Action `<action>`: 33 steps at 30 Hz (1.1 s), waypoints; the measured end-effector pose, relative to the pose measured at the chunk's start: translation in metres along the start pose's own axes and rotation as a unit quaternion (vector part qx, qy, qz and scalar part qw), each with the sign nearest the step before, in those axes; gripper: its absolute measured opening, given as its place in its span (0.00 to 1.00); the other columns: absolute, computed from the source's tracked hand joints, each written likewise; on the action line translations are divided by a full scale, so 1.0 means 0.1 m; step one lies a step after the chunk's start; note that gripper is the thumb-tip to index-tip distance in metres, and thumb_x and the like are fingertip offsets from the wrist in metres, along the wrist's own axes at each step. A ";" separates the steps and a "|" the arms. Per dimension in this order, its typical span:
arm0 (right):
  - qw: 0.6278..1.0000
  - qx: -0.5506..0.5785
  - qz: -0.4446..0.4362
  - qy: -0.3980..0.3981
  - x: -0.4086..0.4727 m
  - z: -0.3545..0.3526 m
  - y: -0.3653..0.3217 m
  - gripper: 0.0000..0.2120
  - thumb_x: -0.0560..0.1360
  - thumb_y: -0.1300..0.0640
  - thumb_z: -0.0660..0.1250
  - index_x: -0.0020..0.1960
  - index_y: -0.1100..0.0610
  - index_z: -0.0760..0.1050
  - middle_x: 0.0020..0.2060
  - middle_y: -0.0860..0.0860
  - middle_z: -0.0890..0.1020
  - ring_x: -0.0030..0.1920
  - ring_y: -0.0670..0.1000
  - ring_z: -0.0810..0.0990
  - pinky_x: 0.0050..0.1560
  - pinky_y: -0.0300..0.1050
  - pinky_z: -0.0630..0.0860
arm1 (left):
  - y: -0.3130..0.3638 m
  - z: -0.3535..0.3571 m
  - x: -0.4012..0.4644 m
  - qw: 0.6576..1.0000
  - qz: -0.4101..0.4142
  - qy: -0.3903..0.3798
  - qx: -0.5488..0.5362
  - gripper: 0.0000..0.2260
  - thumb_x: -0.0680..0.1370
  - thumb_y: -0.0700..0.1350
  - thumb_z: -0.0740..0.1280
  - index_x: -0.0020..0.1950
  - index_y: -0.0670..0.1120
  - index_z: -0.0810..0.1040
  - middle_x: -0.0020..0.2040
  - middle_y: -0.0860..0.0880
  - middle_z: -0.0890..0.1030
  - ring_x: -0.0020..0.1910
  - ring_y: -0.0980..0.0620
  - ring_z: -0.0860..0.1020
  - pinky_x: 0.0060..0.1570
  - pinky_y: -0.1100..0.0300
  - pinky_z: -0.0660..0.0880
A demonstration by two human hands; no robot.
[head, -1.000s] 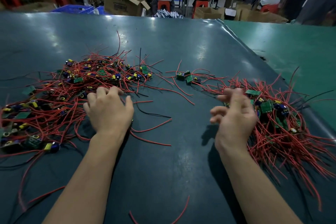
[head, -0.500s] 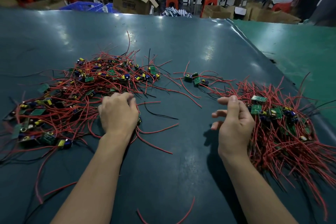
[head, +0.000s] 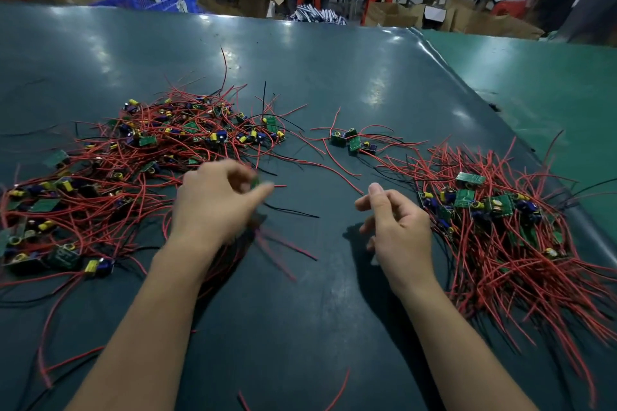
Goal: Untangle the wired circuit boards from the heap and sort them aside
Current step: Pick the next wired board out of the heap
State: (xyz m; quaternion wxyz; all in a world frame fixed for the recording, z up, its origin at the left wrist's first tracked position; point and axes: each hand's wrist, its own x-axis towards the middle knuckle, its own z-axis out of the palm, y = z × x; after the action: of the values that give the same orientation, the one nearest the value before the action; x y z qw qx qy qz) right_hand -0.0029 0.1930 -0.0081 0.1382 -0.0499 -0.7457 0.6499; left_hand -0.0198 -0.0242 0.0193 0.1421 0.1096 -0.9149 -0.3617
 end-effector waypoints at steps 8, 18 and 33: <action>0.992 0.029 -0.004 -0.126 -0.12 0.12 0.02 0.09 0.79 0.59 0.66 0.45 0.47 0.81 0.33 0.51 0.82 0.26 0.47 0.75 0.23 0.40 0.71 | 0.30 0.32 -0.20 0.692 -0.142 -0.159 -0.690 0.09 0.71 0.41 0.69 0.50 0.47 0.78 0.47 0.45 0.86 0.39 0.54 0.83 0.37 0.64 0.78; 0.993 0.074 -0.058 -0.075 -0.15 0.10 -0.02 0.04 0.75 0.55 0.70 0.49 0.51 0.84 0.36 0.49 0.84 0.31 0.44 0.78 0.33 0.37 0.73 | 0.31 0.50 -0.34 0.815 -0.042 -0.178 -0.549 0.11 0.61 0.50 0.81 0.39 0.50 0.84 0.41 0.49 0.85 0.40 0.55 0.81 0.39 0.66 0.74; 0.966 0.242 0.072 -0.045 -0.01 -0.02 -0.10 0.06 0.70 0.68 0.73 0.42 0.58 0.83 0.36 0.54 0.85 0.38 0.49 0.84 0.36 0.37 0.79 | 0.33 0.58 -0.35 0.802 -0.050 -0.206 -0.559 0.09 0.70 0.41 0.72 0.50 0.43 0.83 0.43 0.45 0.85 0.39 0.51 0.84 0.39 0.63 0.79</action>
State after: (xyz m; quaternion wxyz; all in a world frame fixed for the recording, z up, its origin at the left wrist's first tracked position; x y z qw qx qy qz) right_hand -0.0002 0.1926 0.0012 0.0655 -0.0393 -0.5658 0.8210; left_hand -0.0097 0.0467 -0.0043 -0.0316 -0.0201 -0.5552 -0.8309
